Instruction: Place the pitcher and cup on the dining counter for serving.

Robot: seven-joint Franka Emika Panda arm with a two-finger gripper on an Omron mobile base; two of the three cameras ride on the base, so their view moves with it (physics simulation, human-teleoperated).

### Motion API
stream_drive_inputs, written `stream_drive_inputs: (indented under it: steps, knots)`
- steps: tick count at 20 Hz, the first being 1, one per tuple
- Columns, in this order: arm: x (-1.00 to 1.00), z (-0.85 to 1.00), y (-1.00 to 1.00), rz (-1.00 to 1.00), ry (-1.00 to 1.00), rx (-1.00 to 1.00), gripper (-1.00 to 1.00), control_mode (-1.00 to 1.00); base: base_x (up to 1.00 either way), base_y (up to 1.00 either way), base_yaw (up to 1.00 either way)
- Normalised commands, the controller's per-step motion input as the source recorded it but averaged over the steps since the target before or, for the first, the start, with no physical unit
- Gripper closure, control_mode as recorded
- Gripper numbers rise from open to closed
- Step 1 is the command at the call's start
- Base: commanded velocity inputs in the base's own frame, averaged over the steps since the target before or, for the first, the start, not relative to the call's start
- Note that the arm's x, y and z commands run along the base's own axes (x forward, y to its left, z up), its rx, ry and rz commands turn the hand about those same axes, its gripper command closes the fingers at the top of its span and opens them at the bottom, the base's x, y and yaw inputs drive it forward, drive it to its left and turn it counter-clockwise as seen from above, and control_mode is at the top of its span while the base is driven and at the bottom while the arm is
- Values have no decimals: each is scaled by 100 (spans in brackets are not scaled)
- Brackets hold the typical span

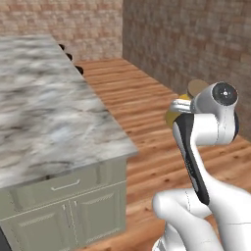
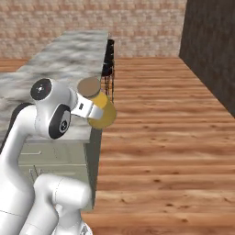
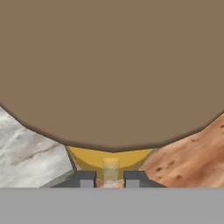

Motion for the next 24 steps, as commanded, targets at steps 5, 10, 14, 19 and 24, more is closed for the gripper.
stream_drive_inputs:
  steps: [5,10,14,19,24]
  knots:
    - [0,0,0,0,0,0,100,100,80,-100,7]
    - [0,0,0,0,0,0,100,100,100,-100,24]
    - [0,0,0,0,0,0,100,100,100,-100,20]
    - [0,0,0,0,0,0,100,100,100,-100,22]
    - [0,0,0,0,0,0,100,100,100,-85,34]
